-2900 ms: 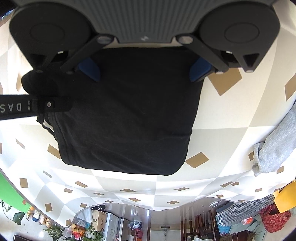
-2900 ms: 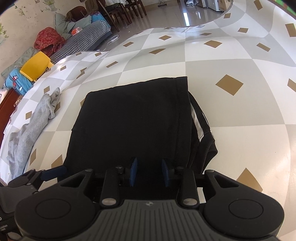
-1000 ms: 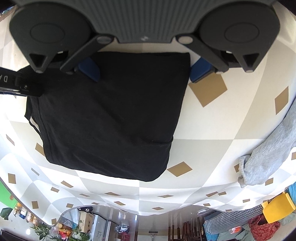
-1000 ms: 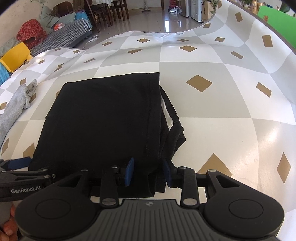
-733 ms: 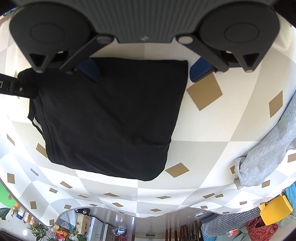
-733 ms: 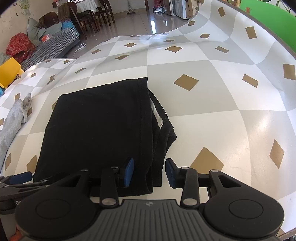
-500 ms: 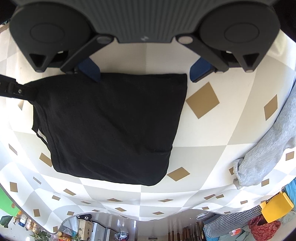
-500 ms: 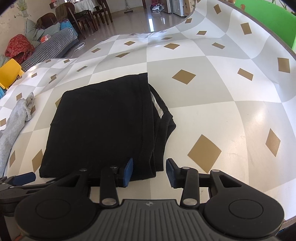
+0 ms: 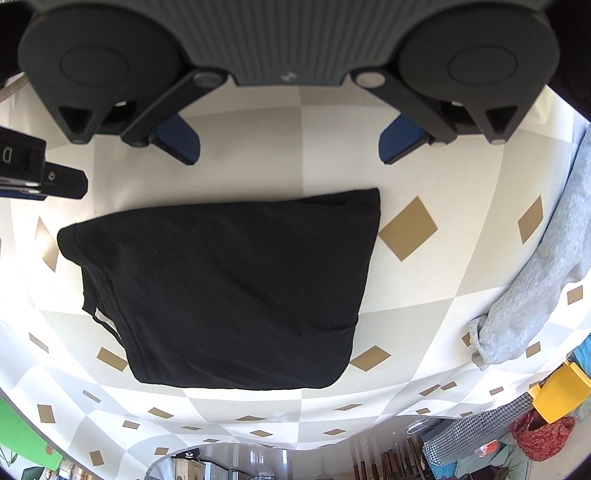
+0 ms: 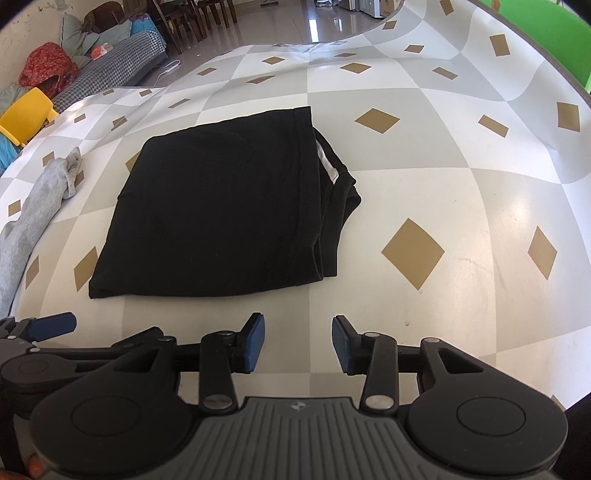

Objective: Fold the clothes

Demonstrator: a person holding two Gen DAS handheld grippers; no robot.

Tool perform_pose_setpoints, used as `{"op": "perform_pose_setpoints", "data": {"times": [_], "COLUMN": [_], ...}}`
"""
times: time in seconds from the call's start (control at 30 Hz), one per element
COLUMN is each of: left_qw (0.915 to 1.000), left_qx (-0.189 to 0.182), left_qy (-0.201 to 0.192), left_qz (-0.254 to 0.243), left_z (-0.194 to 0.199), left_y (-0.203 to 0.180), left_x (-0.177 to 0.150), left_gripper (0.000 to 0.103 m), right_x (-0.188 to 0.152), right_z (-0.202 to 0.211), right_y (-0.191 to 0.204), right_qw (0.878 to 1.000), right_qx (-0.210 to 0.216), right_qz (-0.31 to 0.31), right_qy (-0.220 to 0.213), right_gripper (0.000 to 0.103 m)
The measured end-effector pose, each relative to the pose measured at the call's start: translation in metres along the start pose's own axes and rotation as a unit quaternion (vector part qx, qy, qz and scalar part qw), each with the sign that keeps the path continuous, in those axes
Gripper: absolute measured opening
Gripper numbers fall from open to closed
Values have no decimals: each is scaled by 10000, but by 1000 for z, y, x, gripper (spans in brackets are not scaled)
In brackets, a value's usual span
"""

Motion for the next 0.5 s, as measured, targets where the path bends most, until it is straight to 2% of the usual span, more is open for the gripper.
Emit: {"op": "perform_pose_setpoints", "data": {"times": [0.5], "left_qw": [9999], "left_qx": [-56], "left_qy": [48], "left_qz": [-103], "left_z": [5], "left_y": [-15], "left_x": [-7], "left_gripper": [103], "right_x": [-10], "right_z": [5], "right_y": [-9], "right_qw": [9998], "right_qx": [-160], "right_qz": [-48], "right_qy": [85], "right_gripper": [40]}}
Point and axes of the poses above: each gripper's, at about its wrist camera, not at the fingertips, and z roughly against the way its jaws point, y to its left, x to its top, the point moved 3 cm from there along -z, roughly the way its jaws point, and after that the axes turned 13 degrees about -z, right-handed, at the moved point
